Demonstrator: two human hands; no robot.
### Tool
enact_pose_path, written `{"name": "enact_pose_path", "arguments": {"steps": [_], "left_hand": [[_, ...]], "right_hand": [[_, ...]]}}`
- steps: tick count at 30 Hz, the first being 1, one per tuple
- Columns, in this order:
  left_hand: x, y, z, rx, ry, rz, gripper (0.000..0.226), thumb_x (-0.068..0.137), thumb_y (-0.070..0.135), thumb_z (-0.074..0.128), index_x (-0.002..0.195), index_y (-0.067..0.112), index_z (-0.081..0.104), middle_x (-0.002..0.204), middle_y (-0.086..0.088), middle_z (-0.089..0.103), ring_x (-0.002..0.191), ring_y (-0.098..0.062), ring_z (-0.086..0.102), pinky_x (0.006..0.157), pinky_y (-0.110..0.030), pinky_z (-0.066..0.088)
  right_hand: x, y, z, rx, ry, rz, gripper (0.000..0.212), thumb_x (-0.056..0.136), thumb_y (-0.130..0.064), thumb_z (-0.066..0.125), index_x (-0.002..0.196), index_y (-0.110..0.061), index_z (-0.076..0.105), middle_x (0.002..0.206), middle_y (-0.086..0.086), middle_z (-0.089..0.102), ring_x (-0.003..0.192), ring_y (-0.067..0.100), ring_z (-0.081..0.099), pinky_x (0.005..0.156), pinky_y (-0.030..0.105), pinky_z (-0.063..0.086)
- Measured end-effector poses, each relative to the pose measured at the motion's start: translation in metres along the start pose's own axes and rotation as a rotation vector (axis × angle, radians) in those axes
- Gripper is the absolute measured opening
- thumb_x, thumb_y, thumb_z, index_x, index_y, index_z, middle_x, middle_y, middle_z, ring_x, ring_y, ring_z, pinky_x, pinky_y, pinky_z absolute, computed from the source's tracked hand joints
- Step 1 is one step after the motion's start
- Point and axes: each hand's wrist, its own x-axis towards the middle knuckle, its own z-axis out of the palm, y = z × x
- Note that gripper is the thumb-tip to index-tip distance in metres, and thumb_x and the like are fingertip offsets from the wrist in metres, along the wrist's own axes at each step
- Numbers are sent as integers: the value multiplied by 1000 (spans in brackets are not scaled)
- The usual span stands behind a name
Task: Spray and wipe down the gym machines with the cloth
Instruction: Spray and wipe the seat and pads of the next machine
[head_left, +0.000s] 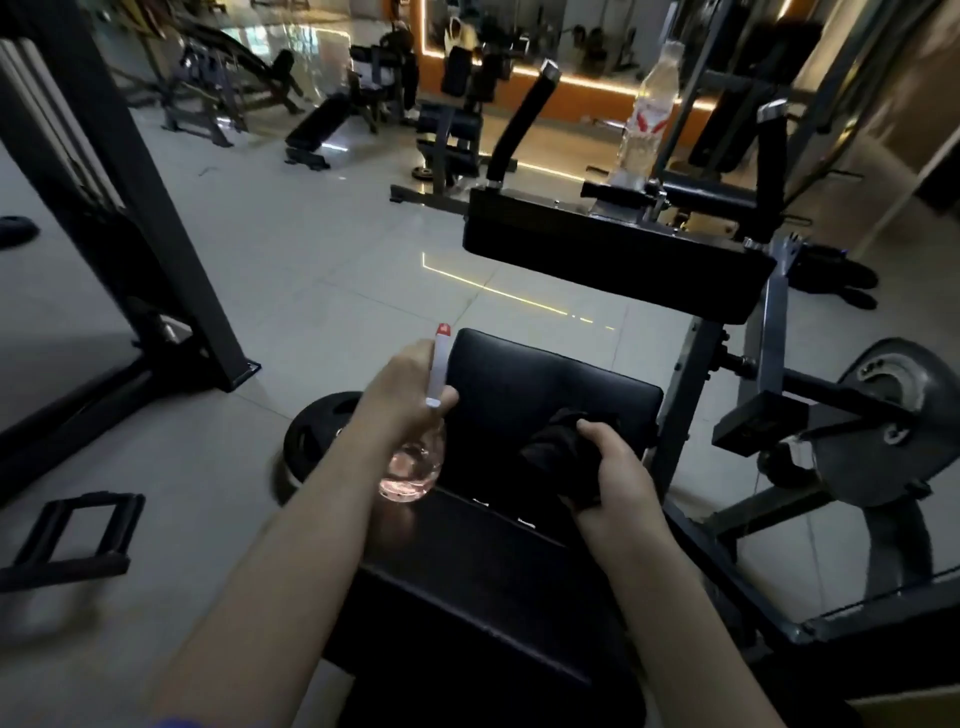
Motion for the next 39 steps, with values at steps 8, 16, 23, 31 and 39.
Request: {"name": "enact_pose_path", "arguments": {"steps": [8, 16, 23, 31, 39], "left_hand": [[-21, -13, -45, -256, 83, 126, 35, 79, 22, 62, 107, 3, 54, 98, -12, 58, 87, -24, 57, 74, -32, 48], [-63, -103, -172, -291, 112, 131, 41, 70, 25, 52, 100, -2, 59, 94, -16, 63, 84, -30, 59, 75, -40, 49], [-143, -238, -237, -274, 173, -212, 40, 70, 27, 57, 100, 0, 58, 93, -13, 63, 84, -25, 60, 73, -35, 47], [-217, -359, -277, -262, 314, -610, 28, 78, 10, 64, 106, 9, 59, 87, -4, 61, 80, -21, 59, 64, -22, 43], [-224, -468, -317, -209, 439, -865, 27, 85, 18, 58, 110, 12, 52, 80, 2, 55, 68, -6, 53, 56, -7, 35]], "right_hand": [[-36, 48, 88, -16, 128, -95, 24, 86, -18, 58, 108, -9, 62, 95, 12, 67, 81, 26, 64, 70, 38, 51], [-79, 98, 189, -16, 146, -155, 18, 87, -17, 56, 103, -11, 60, 85, 10, 61, 72, 22, 59, 62, 31, 44], [-93, 180, 298, -129, -79, 13, 22, 90, -16, 56, 107, -3, 59, 84, 11, 63, 67, 21, 63, 45, 22, 50], [-79, 275, 424, -291, -296, 311, 29, 94, -28, 55, 112, -5, 60, 96, 12, 65, 78, 24, 62, 78, 38, 51], [-53, 353, 558, -422, -587, 466, 39, 96, -29, 51, 127, -5, 51, 100, 10, 65, 86, 23, 63, 71, 31, 50]]}}
